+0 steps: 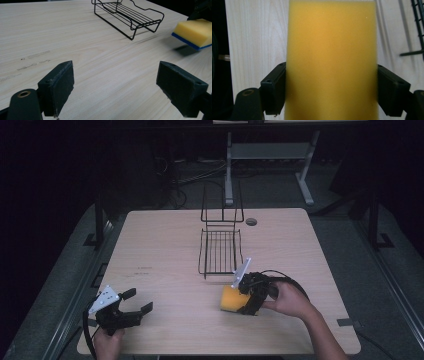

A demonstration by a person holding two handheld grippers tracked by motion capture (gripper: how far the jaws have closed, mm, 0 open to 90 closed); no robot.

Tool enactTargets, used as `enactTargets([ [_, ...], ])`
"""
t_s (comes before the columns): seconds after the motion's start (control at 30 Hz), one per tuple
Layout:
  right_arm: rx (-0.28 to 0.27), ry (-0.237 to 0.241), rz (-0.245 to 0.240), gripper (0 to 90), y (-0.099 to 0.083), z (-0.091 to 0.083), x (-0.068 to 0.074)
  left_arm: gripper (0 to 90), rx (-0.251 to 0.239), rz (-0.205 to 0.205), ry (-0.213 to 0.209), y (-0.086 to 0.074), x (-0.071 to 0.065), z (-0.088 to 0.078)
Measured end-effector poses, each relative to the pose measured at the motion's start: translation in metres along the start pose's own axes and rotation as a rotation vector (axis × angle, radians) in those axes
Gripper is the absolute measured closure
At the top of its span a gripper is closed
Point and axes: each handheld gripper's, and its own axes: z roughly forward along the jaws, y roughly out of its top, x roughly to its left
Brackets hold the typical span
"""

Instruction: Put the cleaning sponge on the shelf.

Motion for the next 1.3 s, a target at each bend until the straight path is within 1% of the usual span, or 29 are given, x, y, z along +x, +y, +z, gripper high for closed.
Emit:
enactTargets([
  [0.13,-0.001,0.0,-0.007,21.8,0.005,-0.003,-0.002,14.1,0.0,0.0,0.0,0.0,0.0,0.0],
  [0.57,0.018,0.002,-0.033,21.8,0.019,-0.003,-0.006,14.0,-0.003,-0.001,0.002,0.0,0.001,-0.001],
  [0.63,0.013,0.002,-0.032,21.8,0.021,-0.004,-0.006,14.1,-0.002,-0.001,0.001,0.0,0.001,-0.001],
  [0.67,0.012,0.011,-0.031,21.8,0.021,-0.005,-0.007,14.1,-0.002,-0.002,0.001,0.0,0.001,-0.001],
  [0.73,0.021,0.001,-0.034,21.8,0.023,-0.005,-0.008,14.1,-0.003,-0.001,0.0,0.0,0.0,0.0],
  [0.97,0.034,0.01,-0.041,21.8,0.03,-0.004,-0.013,14.1,-0.001,0.002,0.0,0.0,0.0,-0.001],
  [1.07,0.026,0.021,-0.039,21.8,0.031,-0.003,-0.015,14.1,-0.002,0.003,0.0,0.0,0.0,-0.001],
  [1.3,0.032,0.015,-0.039,21.8,0.035,-0.003,-0.02,14.1,-0.001,0.004,-0.001,0.001,0.0,0.0],
])
